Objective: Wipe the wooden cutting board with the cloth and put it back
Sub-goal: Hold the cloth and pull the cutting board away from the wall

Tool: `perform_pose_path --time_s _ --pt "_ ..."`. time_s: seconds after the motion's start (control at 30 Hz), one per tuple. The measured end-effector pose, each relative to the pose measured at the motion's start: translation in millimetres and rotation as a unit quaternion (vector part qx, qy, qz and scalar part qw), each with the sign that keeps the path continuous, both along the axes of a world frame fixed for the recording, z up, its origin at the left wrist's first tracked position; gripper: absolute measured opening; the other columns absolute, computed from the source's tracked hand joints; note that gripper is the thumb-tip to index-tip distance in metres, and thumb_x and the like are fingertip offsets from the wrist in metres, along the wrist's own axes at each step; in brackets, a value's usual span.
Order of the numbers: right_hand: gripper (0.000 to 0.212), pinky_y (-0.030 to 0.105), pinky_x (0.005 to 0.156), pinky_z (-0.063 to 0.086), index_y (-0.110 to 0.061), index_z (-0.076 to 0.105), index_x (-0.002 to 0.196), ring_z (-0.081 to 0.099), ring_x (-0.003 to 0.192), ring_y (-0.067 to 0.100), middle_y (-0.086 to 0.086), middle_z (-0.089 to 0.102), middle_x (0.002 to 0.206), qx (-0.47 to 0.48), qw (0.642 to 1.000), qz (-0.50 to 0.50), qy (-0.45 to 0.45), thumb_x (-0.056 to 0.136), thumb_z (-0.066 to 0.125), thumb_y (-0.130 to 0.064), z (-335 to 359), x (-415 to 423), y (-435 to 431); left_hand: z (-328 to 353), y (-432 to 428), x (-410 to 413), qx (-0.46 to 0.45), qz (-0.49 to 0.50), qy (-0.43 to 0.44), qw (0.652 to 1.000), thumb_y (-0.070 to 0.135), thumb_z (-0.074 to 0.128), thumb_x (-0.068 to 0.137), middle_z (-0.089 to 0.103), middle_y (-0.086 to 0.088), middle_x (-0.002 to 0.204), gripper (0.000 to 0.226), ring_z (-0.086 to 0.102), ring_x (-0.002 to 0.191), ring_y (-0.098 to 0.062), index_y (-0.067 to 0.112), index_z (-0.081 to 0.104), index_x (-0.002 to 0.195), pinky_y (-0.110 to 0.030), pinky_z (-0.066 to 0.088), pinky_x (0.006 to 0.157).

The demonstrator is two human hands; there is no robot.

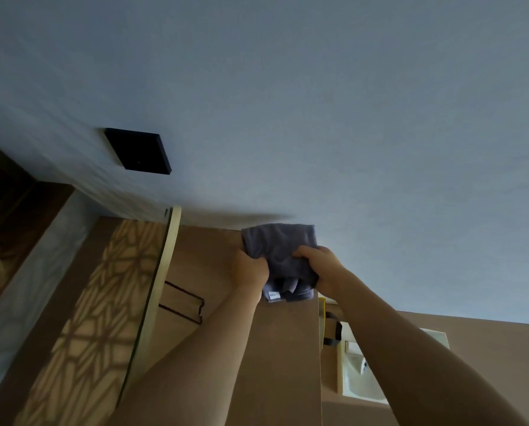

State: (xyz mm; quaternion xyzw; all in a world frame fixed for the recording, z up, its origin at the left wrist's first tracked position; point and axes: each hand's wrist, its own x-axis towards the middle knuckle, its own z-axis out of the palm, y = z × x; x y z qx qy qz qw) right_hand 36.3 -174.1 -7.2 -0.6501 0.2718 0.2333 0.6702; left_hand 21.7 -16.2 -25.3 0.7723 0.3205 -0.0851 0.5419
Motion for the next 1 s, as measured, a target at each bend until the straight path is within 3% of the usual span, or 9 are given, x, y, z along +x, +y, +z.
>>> perform_pose_path --time_s 0.27,0.37,0.43,0.57,0.63,0.73,0.8,0.87,1.0 --pt "0.036 0.043 0.077 0.063 0.002 0.073 0.109 0.074 0.102 0.042 0.030 0.074 0.112 0.156 0.985 0.063 -0.036 0.078 0.085 -0.013 63.3 -55.2 -5.6 79.9 18.0 -75.3 -0.116 0.046 -0.121 0.985 0.014 0.068 0.090 0.066 -0.008 0.092 0.021 0.065 0.084 -0.025 0.004 0.058 0.105 -0.028 0.051 0.062" --pt "0.014 0.042 0.073 0.063 0.000 0.077 0.097 0.075 0.095 0.041 0.030 0.075 0.105 0.167 0.982 0.053 -0.063 0.085 0.076 -0.006 85.5 -78.3 -2.8 114.8 27.8 -108.3 -0.015 -0.042 -0.161 0.986 0.021 0.067 0.090 0.063 0.000 0.094 0.028 0.065 0.087 -0.022 0.009 0.051 0.110 -0.022 0.047 0.062" --pt "0.014 0.039 0.069 0.063 0.001 0.075 0.100 0.076 0.090 0.038 0.028 0.076 0.101 0.174 0.980 0.036 -0.092 0.087 0.072 -0.003 97.3 -93.5 1.1 136.9 36.1 -133.6 0.087 -0.111 -0.211 0.967 0.021 0.066 0.091 0.060 0.001 0.117 0.045 0.060 0.107 -0.016 0.008 0.047 0.130 -0.020 0.048 0.081" --pt "0.019 0.039 0.068 0.062 0.001 0.072 0.106 0.076 0.092 0.038 0.025 0.077 0.102 0.185 0.972 0.012 -0.147 0.088 0.071 -0.004 110.6 -122.0 9.9 176.0 70.4 -179.4 0.320 -0.142 -0.355 0.867 0.016 0.067 0.091 0.042 -0.012 0.156 0.072 0.038 0.143 -0.021 -0.001 0.035 0.153 -0.024 0.032 0.117" --pt "0.024 0.043 0.072 0.062 0.003 0.068 0.113 0.075 0.097 0.040 0.026 0.076 0.105 0.184 0.969 0.009 -0.163 0.090 0.069 -0.005 111.7 -134.3 16.1 185.3 92.5 -186.3 0.403 -0.122 -0.323 0.848 0.020 0.070 0.088 0.041 -0.017 0.157 0.078 0.040 0.143 -0.028 0.001 0.033 0.154 -0.035 0.038 0.114" --pt "0.029 0.048 0.080 0.062 -0.002 0.066 0.121 0.075 0.100 0.037 0.021 0.077 0.109 0.164 0.973 -0.009 -0.162 0.092 0.068 -0.007 113.2 -149.5 31.3 185.9 115.4 -174.1 0.370 -0.141 -0.094 0.913 0.033 0.069 0.090 0.035 -0.015 0.160 0.093 0.048 0.136 -0.030 0.005 0.015 0.160 -0.026 0.038 0.092" --pt "0.025 0.047 0.081 0.063 -0.006 0.067 0.119 0.076 0.099 0.034 0.016 0.079 0.106 0.161 0.975 -0.010 -0.153 0.094 0.067 -0.010 112.8 -157.6 42.0 177.4 119.6 -162.9 0.302 -0.157 0.013 0.940 0.032 0.063 0.092 0.060 -0.014 0.128 0.066 0.064 0.105 -0.026 0.005 0.037 0.147 -0.025 0.038 0.072" --pt "0.025 0.044 0.078 0.063 -0.009 0.067 0.119 0.077 0.097 0.031 0.012 0.080 0.103 0.158 0.977 -0.013 -0.140 0.095 0.067 -0.013 112.5 -164.5 49.7 168.2 120.1 -154.6 0.238 -0.137 0.008 0.961 0.023 0.056 0.094 0.059 -0.009 0.084 0.022 0.058 0.067 -0.022 0.009 0.053 0.110 -0.029 0.039 0.057" --pt "0.027 0.043 0.075 0.064 -0.013 0.066 0.119 0.078 0.094 0.030 0.009 0.081 0.102 0.162 0.980 -0.009 -0.114 0.094 0.070 -0.021 113.0 -175.5 59.0 163.3 119.2 -146.0 0.216 -0.100 -0.006 0.971 0.015 0.048 0.096 0.062 -0.008 0.100 0.036 0.058 0.075 -0.020 0.007 0.051 0.131 -0.027 0.043 0.057"
